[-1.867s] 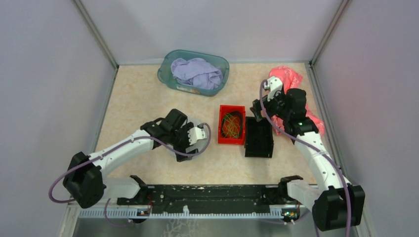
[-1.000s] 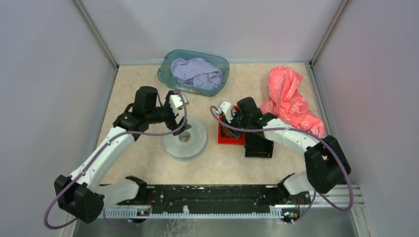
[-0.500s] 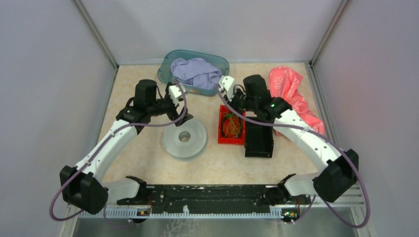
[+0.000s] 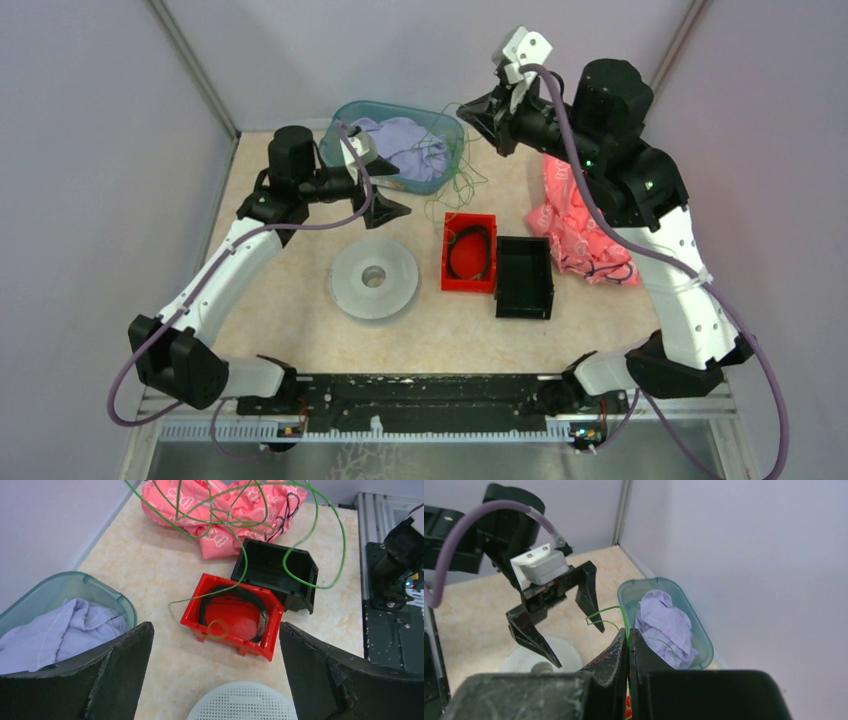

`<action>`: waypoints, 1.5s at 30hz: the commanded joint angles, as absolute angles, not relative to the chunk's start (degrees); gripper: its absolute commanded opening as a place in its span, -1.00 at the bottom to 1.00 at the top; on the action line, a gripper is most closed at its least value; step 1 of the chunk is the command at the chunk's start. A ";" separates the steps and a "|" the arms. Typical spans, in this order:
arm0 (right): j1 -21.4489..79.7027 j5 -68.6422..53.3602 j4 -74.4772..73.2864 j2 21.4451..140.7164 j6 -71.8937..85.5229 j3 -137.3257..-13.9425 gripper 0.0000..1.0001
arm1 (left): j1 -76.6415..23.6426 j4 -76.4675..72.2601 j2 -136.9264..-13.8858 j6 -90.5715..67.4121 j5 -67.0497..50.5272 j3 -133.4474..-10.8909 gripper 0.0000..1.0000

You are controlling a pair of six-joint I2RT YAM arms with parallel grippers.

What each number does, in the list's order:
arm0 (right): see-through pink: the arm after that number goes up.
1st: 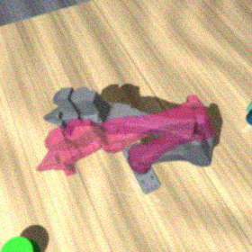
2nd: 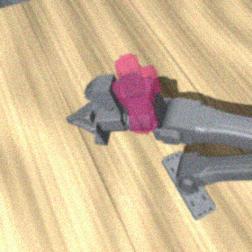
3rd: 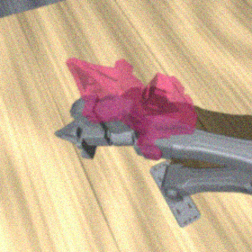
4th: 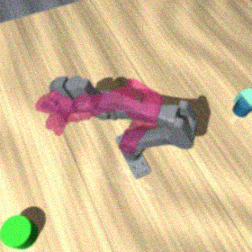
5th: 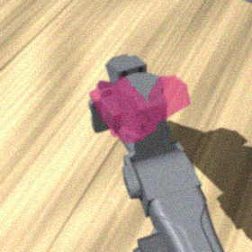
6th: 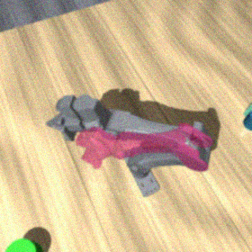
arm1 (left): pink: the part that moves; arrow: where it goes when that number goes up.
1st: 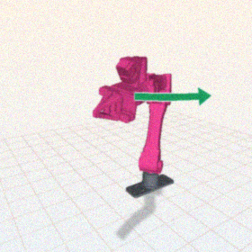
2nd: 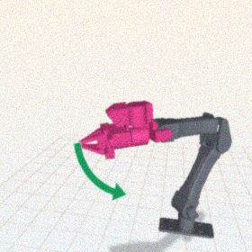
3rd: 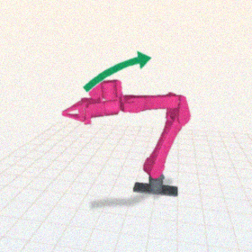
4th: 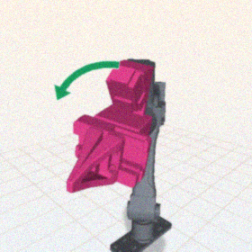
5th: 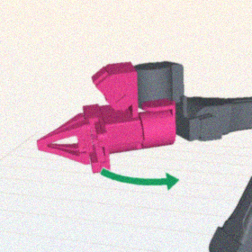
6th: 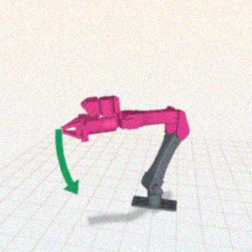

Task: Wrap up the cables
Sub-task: Pick up the cable from the storage box, then adjust the cable at the center of the board.

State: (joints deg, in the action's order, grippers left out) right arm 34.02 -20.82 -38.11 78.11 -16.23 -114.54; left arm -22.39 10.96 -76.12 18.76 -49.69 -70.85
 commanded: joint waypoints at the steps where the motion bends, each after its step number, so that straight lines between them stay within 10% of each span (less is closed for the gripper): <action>1: 34.45 -24.92 -41.36 80.29 -11.32 -120.00 -1.00 | -22.74 5.44 -77.00 13.64 -55.33 -73.09 1.00; 20: 34.46 -34.09 -38.35 76.83 -8.30 -112.34 -1.00 | -23.46 -15.34 -76.91 -9.07 -57.71 -60.52 0.54; 45: 32.93 -30.67 -38.37 74.76 -9.55 -111.18 -1.00 | -26.30 -3.53 -84.36 -5.93 -58.67 -62.75 0.60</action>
